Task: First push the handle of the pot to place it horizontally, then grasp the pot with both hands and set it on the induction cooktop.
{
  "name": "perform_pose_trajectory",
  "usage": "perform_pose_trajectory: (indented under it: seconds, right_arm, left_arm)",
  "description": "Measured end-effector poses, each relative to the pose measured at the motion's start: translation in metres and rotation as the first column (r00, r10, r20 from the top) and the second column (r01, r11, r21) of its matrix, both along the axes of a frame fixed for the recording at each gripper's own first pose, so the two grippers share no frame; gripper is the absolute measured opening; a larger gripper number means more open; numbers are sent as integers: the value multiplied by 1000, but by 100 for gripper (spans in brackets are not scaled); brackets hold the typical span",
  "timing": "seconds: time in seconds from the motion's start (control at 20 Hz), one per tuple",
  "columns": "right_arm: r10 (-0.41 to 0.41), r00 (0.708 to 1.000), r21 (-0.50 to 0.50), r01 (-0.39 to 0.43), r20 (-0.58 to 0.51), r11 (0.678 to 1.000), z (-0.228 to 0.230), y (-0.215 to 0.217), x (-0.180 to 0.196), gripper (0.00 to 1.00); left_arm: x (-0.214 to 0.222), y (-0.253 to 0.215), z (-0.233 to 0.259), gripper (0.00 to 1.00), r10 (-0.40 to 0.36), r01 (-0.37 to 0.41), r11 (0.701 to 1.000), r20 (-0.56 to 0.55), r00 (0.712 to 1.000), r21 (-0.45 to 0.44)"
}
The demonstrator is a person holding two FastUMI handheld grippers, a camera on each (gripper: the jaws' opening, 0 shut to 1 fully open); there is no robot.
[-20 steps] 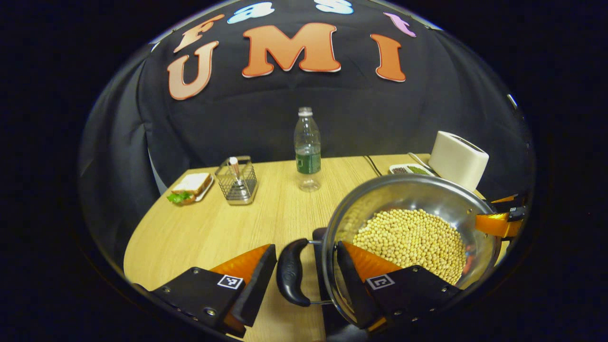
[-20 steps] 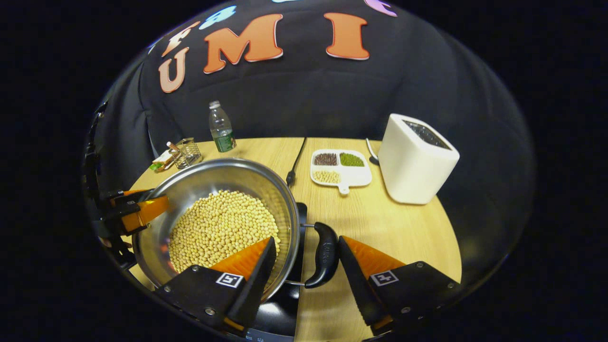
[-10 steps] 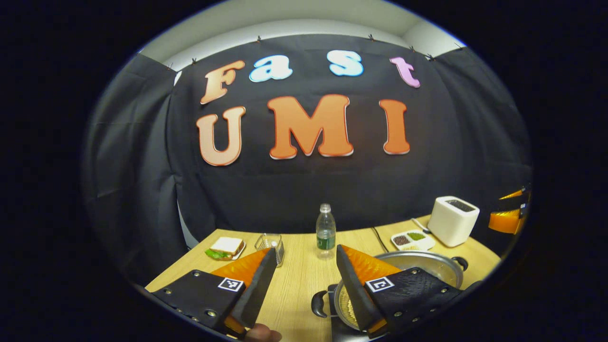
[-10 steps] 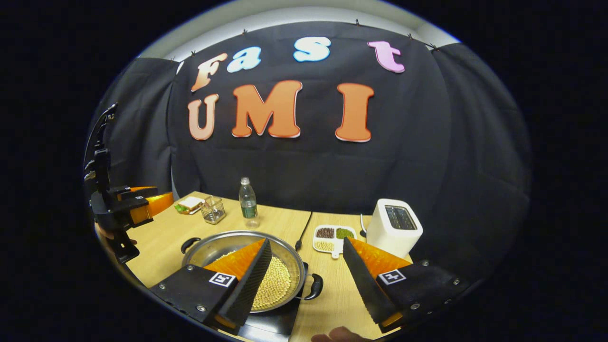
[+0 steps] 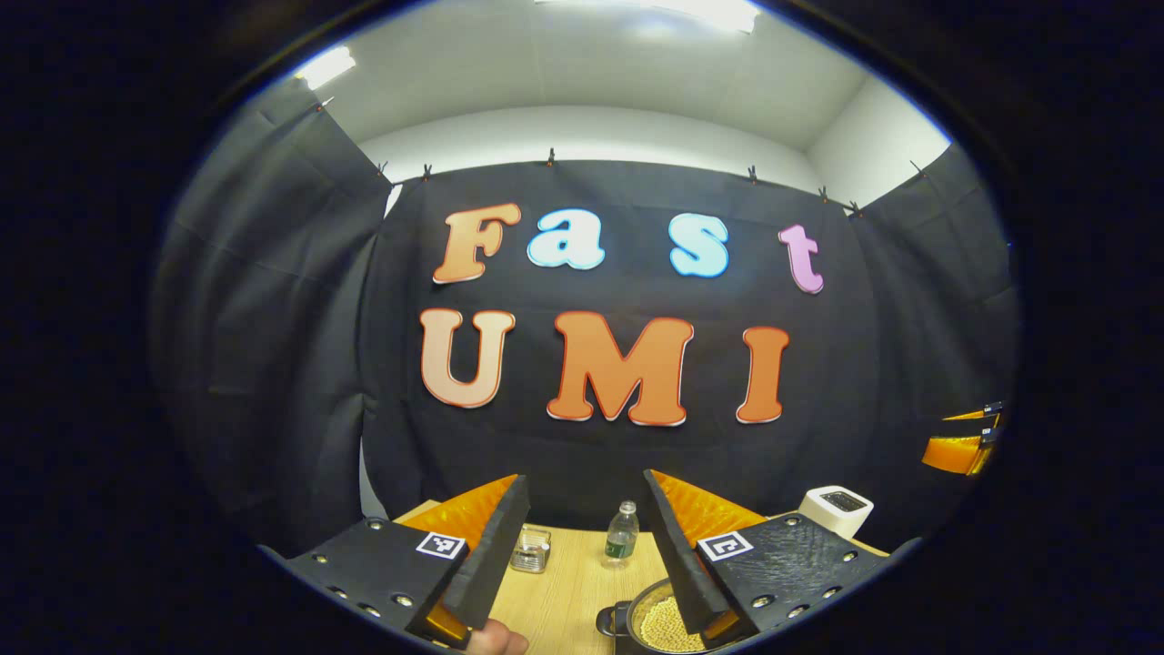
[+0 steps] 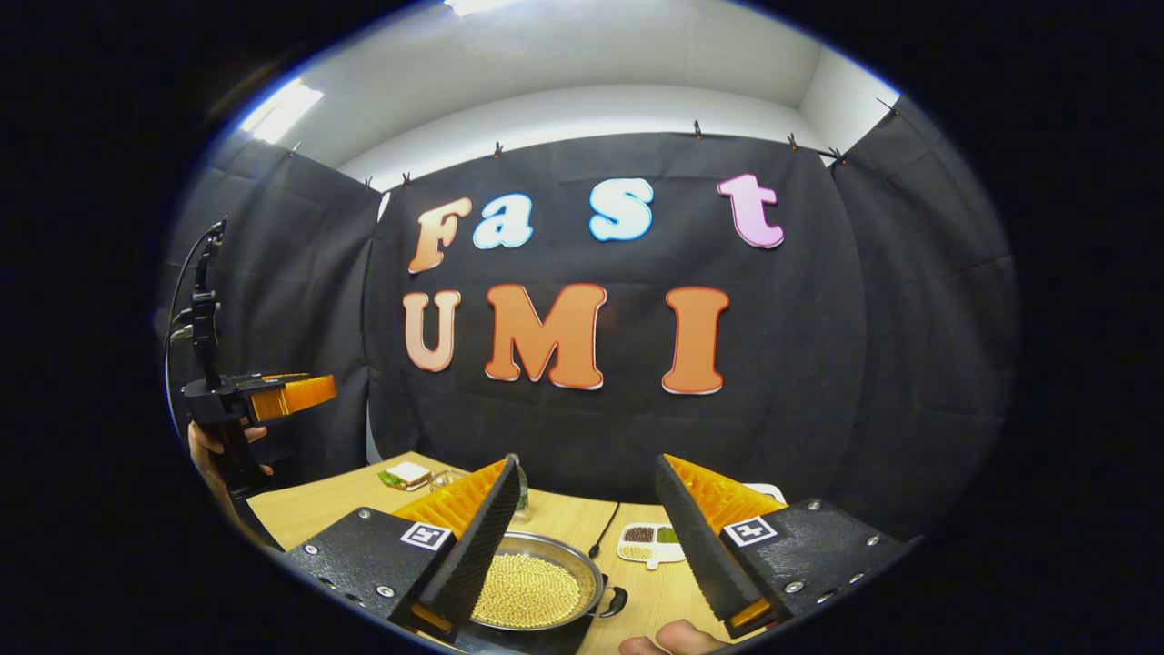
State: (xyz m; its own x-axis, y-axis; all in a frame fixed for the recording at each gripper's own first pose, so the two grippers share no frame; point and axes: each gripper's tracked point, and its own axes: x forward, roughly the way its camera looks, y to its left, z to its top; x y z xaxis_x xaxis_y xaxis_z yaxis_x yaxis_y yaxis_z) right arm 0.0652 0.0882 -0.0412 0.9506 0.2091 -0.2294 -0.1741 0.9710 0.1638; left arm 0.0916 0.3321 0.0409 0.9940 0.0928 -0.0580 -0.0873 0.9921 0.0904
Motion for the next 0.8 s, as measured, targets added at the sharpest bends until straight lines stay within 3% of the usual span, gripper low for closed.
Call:
perform_pose_trajectory:
  seconds: [0.2,0.35,0.4,0.45,0.6,0.65,0.8]
  right_arm:
    - [32,993,24,-35,112,999,44,8,-4,93]
    - [34,984,-16,-32,173,999,67,9,-7,98]
    - [30,981,-26,-25,191,999,73,9,-6,93]
    - [29,979,-35,-23,204,999,80,11,-6,98]
    - [29,973,-42,-20,228,999,88,14,-5,89]
    - [35,972,-40,-26,232,999,90,16,-6,97]
    - [26,970,-43,-16,242,999,91,15,-3,95]
  left_arm:
    - [-23,8,55,77,8,-10,1000,97,995,22]
    - [-33,12,83,77,14,-20,999,149,989,35]
    - [-38,14,89,77,18,-26,999,162,987,43]
    - [-41,17,93,77,25,-34,998,175,984,50]
    - [-56,31,109,76,65,-81,995,225,972,65]
    - [-59,39,115,77,78,-97,993,244,967,65]
    - [-69,53,133,76,106,-125,991,284,953,51]
